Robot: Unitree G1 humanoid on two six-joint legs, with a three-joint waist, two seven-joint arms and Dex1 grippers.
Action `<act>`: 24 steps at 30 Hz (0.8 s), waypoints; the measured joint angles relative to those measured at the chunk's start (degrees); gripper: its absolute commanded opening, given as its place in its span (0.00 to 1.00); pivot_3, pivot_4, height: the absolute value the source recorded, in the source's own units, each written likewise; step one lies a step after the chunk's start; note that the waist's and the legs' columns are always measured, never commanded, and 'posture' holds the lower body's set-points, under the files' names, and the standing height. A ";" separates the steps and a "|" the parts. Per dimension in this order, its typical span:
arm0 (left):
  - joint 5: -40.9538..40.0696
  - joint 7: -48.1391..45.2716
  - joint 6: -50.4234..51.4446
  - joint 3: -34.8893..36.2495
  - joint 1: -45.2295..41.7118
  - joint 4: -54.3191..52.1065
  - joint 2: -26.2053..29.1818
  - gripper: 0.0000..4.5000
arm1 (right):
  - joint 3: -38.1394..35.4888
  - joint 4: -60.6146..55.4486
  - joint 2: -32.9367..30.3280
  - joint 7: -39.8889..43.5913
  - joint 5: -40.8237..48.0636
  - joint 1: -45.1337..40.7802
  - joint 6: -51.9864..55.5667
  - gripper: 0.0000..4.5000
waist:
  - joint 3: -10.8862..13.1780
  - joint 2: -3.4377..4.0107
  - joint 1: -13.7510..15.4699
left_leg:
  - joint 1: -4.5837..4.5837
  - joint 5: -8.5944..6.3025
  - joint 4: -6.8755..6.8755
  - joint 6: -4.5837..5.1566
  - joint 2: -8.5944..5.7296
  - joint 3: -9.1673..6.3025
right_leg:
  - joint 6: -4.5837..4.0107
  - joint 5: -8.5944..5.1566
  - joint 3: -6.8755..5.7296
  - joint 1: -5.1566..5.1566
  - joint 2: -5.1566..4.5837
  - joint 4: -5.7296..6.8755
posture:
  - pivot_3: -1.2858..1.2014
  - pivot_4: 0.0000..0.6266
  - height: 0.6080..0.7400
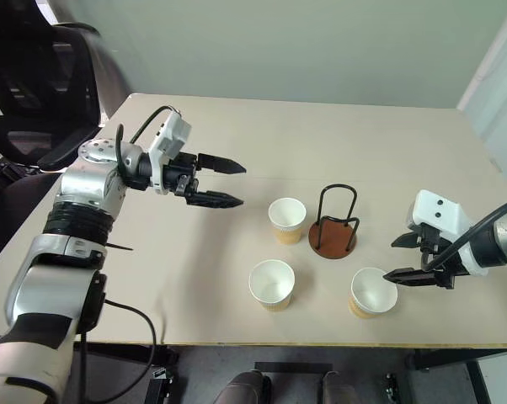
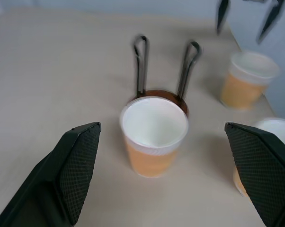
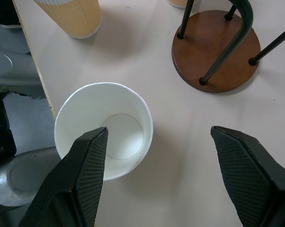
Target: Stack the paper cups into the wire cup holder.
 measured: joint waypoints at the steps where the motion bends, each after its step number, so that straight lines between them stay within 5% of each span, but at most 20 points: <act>1: -0.72 -0.01 -0.62 -1.95 0.00 -0.66 0.72 1.00 | 0.00 0.00 0.00 -0.20 -0.02 0.04 -0.25 0.77 | 0.00 0.00 -0.01 | 0.01 -0.01 0.02 0.01 0.00 0.00 | 0.00 0.00 0.00 0.00 0.01 0.02 | 0.52 0.24 1.00; 9: -2.23 -0.09 -9.95 -12.20 -1.09 -0.83 3.62 1.00 | 0.87 -0.43 0.04 -3.42 -0.13 0.94 -0.25 0.77 | 0.00 0.00 0.13 | -0.08 -0.29 0.35 0.49 0.00 -0.02 | 0.07 0.05 -0.01 0.04 0.00 0.07 | 0.52 0.24 1.00; 24: -3.71 -0.14 -10.75 -12.62 -3.00 0.11 3.16 1.00 | 5.78 -2.07 0.64 -7.49 -1.97 3.11 -0.52 0.77 | 0.00 0.01 0.07 | -0.12 -0.42 0.60 0.72 -0.02 -0.01 | 0.15 0.10 -0.02 0.11 -0.02 0.06 | 0.52 0.24 1.00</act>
